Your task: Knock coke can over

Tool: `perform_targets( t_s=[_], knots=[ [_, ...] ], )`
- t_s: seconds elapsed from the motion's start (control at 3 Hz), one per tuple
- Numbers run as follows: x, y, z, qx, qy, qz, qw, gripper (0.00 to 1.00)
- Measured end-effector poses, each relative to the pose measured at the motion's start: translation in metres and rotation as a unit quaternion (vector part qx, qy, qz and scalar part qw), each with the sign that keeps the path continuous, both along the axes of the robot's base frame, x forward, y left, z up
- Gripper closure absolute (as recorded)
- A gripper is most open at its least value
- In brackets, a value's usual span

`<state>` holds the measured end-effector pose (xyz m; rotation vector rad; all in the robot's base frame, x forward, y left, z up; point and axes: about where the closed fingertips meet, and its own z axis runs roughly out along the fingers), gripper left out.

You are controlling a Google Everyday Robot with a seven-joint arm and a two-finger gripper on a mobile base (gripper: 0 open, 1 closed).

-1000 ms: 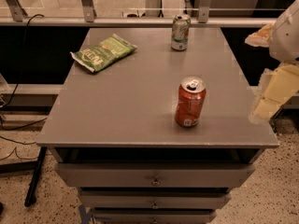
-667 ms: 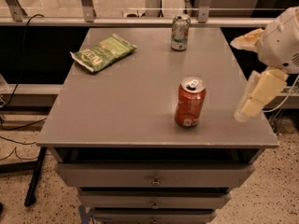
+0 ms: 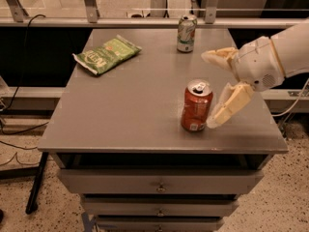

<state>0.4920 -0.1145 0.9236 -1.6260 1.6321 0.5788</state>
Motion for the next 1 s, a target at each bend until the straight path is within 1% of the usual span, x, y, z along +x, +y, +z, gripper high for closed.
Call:
perform_targets(
  t_s=[0.33, 0.67, 1.0],
  knots=[
    [0.007, 0.013, -0.012, 0.065, 0.004, 0.021, 0.9977, 0.0],
    [0.019, 0.02, -0.025, 0.124, 0.008, 0.034, 0.9917, 0.0],
    [0.027, 0.024, -0.034, 0.151, 0.012, 0.042, 0.9876, 0.0]
  ],
)
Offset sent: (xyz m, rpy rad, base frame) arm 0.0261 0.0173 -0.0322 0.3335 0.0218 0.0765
